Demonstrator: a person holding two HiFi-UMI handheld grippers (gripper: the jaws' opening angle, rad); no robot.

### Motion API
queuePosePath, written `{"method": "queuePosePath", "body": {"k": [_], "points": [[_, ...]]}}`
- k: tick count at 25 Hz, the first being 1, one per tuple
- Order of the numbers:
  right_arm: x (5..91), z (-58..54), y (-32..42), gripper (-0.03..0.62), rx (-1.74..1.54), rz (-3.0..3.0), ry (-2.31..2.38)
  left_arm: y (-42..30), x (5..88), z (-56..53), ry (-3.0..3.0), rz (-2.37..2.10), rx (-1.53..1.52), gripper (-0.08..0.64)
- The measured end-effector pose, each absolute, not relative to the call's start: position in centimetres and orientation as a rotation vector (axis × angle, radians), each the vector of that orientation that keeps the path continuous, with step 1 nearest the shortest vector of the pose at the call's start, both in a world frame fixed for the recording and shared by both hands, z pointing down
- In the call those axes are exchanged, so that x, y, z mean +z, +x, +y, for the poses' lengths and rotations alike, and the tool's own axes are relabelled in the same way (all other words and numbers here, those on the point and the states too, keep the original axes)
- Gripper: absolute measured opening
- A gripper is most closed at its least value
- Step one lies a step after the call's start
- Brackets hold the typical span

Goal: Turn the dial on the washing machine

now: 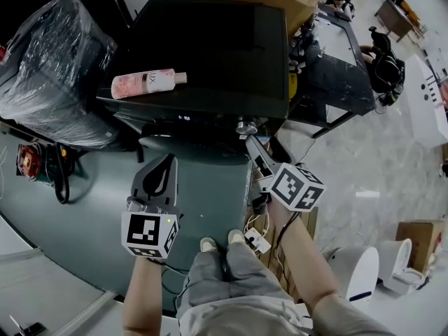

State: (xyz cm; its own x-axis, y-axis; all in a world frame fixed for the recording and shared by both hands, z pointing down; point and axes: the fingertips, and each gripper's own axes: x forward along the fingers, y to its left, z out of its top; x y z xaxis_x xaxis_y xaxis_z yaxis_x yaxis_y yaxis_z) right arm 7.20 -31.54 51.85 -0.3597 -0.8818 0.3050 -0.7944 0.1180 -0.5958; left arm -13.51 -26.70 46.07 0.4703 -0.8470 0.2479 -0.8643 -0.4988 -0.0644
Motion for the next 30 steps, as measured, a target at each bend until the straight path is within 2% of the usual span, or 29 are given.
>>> {"method": "queuePosePath", "body": {"k": [11, 26, 28, 29, 30], "points": [[59.3, -33.9, 7.0, 0.365, -1.546, 1.708, -1.328, -13.8, 50.1, -27.6, 2.599, -1.491, 0.349, 0.018], [60.5, -36.1, 6.2, 0.362, -1.615, 1.318, -0.877, -12.6, 52.7, -27.0, 2.616, -1.404, 0.395, 0.018], [60.8, -36.1, 6.0, 0.337, -1.620, 1.338, -0.895, -12.6, 52.8, -26.9, 2.620, -1.400, 0.401, 0.018], [60.9, -36.2, 5.8, 0.292, -1.616, 1.361, -0.906, -12.7, 52.8, -27.0, 2.620, -1.399, 0.403, 0.018], [60.9, -36.2, 5.7, 0.290, -1.608, 1.390, -0.919, -12.7, 52.9, -27.0, 2.620, -1.397, 0.405, 0.018]]}}
